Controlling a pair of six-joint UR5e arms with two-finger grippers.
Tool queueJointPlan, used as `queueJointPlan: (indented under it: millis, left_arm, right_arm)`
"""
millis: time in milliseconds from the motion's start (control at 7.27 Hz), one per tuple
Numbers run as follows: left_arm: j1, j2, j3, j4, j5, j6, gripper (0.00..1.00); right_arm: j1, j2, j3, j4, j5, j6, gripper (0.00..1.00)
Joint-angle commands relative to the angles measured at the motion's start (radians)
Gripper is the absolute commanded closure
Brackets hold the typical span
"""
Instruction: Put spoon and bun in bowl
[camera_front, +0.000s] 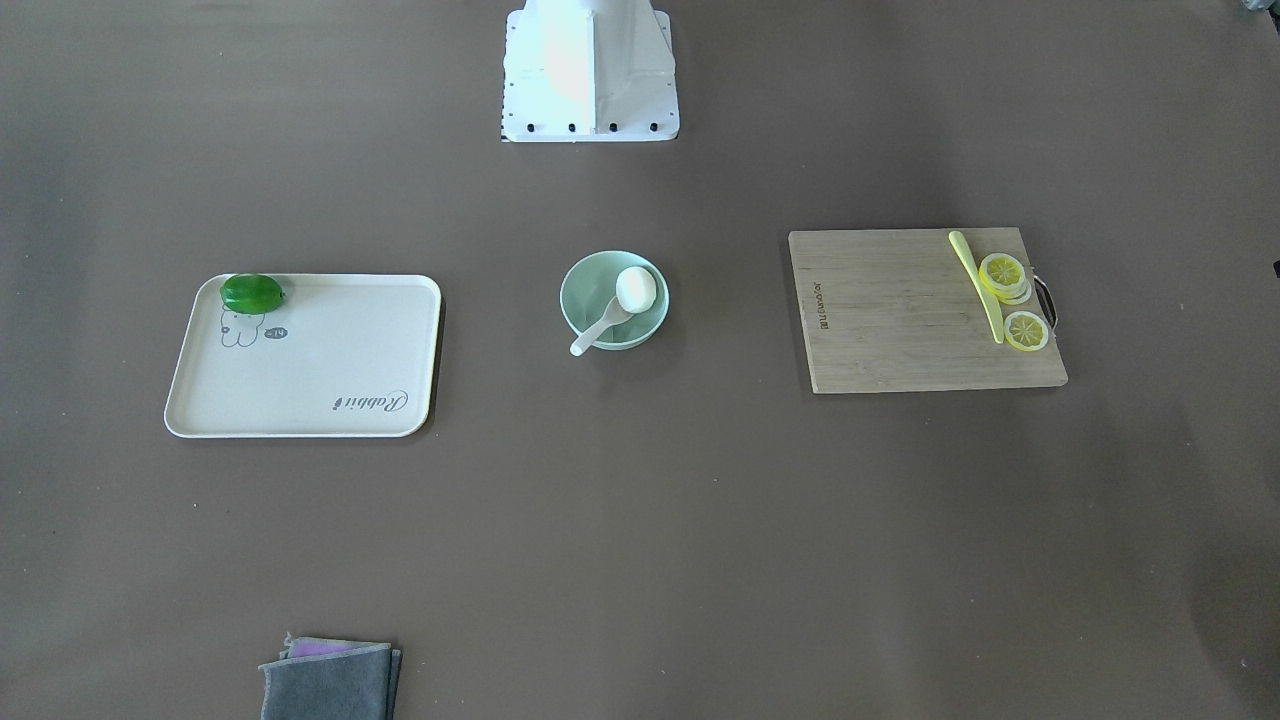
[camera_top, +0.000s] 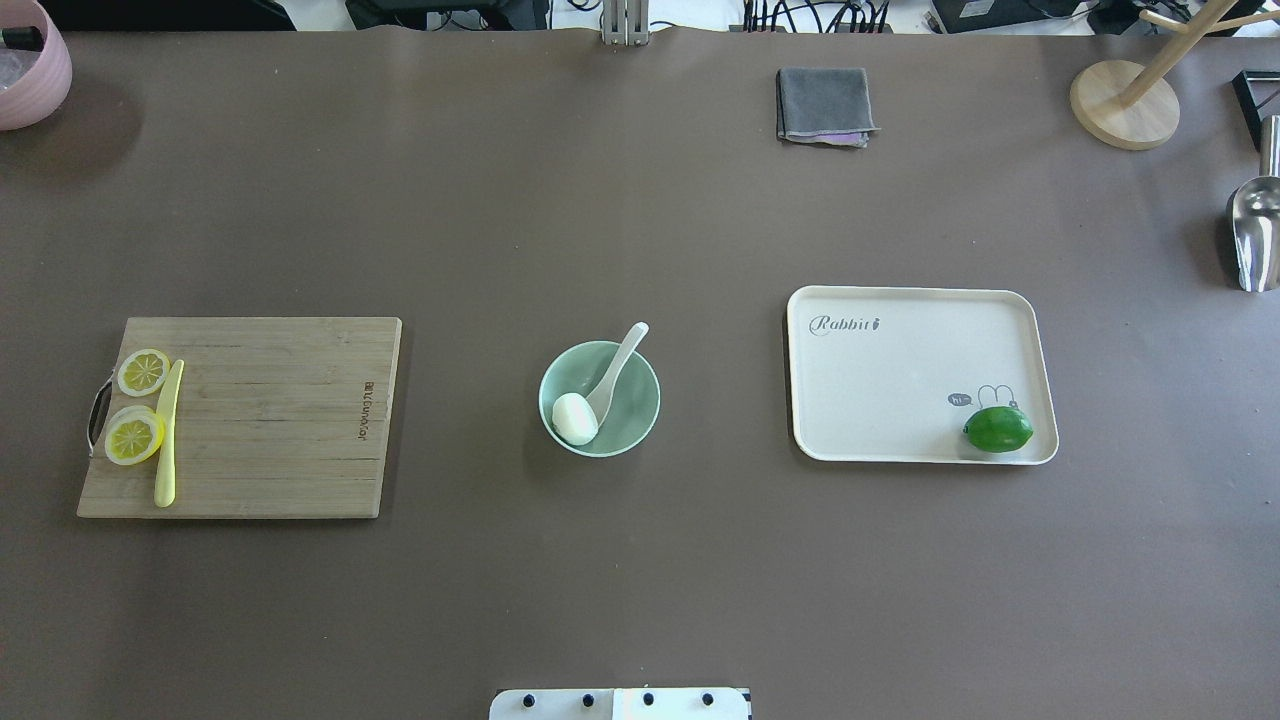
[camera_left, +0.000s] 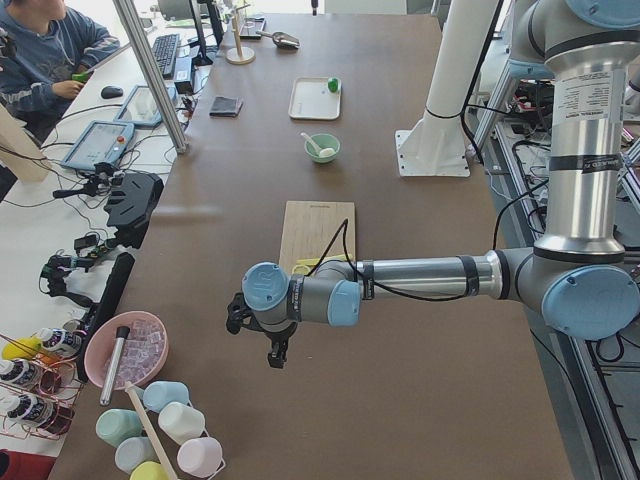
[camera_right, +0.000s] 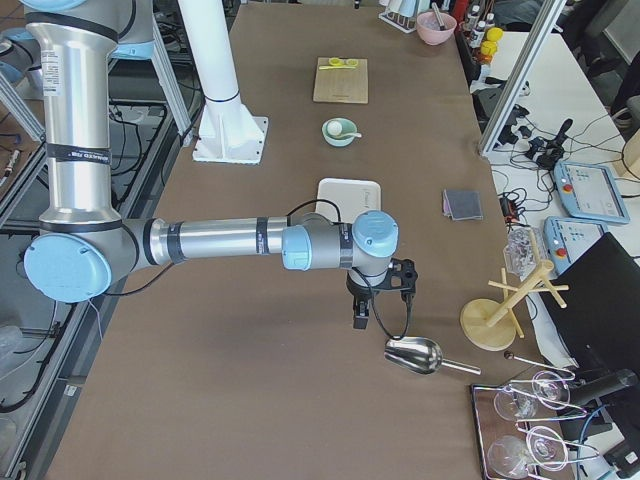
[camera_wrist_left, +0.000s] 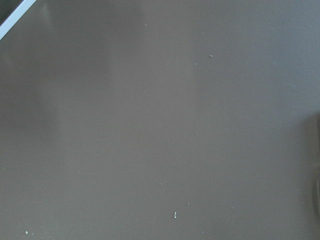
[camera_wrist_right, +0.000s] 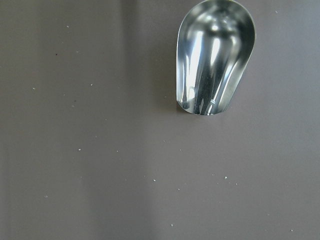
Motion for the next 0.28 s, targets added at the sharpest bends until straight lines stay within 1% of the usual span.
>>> queueJointPlan:
  millis: [0, 138]
  left_arm:
    - [0.0, 0.007, -0.001, -0.028, 0.011, 0.0, 0.02]
    - [-0.003, 0.012, -0.013, -0.032, 0.002, -0.004, 0.02]
  right_arm:
    - [0.002, 0.023, -0.009, 0.005, 0.015, -0.001, 0.0]
    - [0.002, 0.021, -0.007, 0.008, 0.017, -0.007, 0.0]
